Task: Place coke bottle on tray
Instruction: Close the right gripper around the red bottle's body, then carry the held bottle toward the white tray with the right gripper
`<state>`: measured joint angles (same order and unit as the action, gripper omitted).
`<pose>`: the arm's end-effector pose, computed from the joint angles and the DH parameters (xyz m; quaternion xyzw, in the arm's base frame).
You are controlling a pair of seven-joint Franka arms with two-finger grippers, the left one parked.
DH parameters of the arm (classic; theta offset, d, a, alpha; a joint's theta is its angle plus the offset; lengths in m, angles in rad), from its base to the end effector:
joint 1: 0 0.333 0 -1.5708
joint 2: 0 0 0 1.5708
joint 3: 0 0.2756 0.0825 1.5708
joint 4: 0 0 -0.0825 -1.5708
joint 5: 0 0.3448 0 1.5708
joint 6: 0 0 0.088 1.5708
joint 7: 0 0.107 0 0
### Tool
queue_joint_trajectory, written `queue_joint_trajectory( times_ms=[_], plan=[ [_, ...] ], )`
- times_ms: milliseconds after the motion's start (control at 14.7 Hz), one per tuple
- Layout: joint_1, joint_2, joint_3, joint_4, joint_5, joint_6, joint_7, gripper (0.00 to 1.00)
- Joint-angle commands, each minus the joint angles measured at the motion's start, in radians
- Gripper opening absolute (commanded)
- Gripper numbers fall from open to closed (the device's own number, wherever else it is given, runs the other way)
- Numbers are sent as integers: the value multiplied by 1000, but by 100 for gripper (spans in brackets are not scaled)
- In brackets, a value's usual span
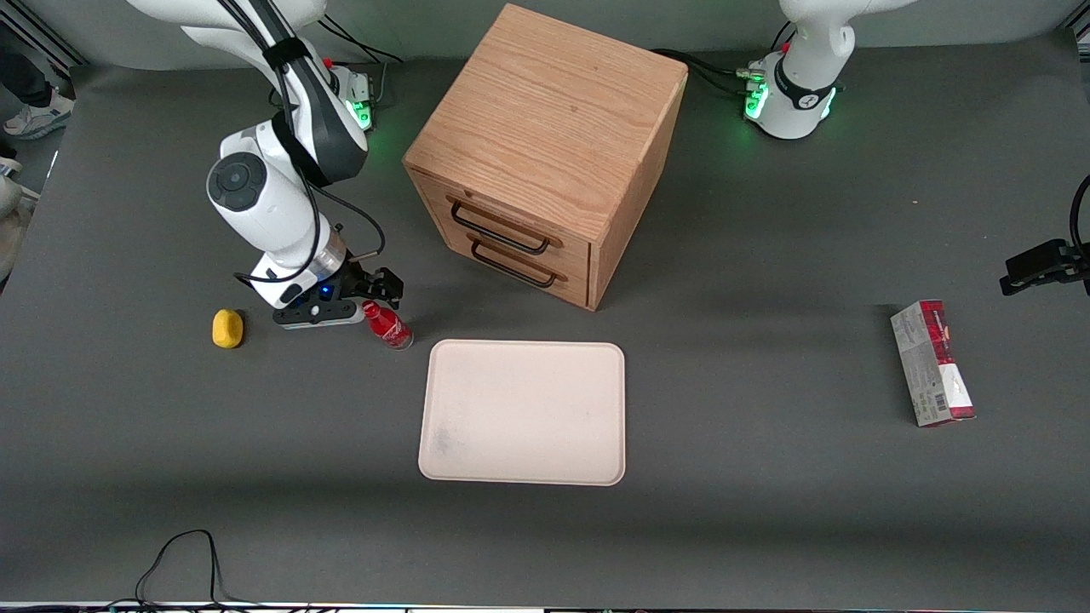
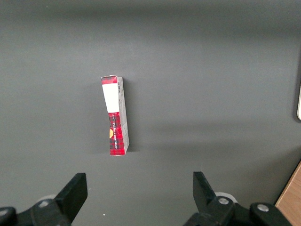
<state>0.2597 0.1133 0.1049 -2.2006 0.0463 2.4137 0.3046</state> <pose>0.4868 0.1858 0.3276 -0.9984 -0.0128 -0.0400 0.0374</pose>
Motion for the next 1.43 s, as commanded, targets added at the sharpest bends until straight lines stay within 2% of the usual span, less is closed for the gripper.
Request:
queue_joint_trajectory(
  times_ms=[0,408,544,612,748,883,951,1019,1223,1359],
  plan=[
    [3,31,-1,-2,-29,54,28,100],
    [0,66,-2,-30,-57,74,28,98],
    [0,65,-2,-36,-72,73,34,95],
    [-2,65,-2,-34,-72,73,39,89],
    [-7,66,-2,-34,-72,73,39,67],
    [-7,66,-2,-28,-71,70,39,32],
    [-8,66,-2,-25,-71,70,39,11],
    [-8,68,-2,-18,-71,70,39,0],
    [-10,69,-2,11,-71,64,41,0],
    [-20,66,-4,71,-72,4,41,0]
  ],
)
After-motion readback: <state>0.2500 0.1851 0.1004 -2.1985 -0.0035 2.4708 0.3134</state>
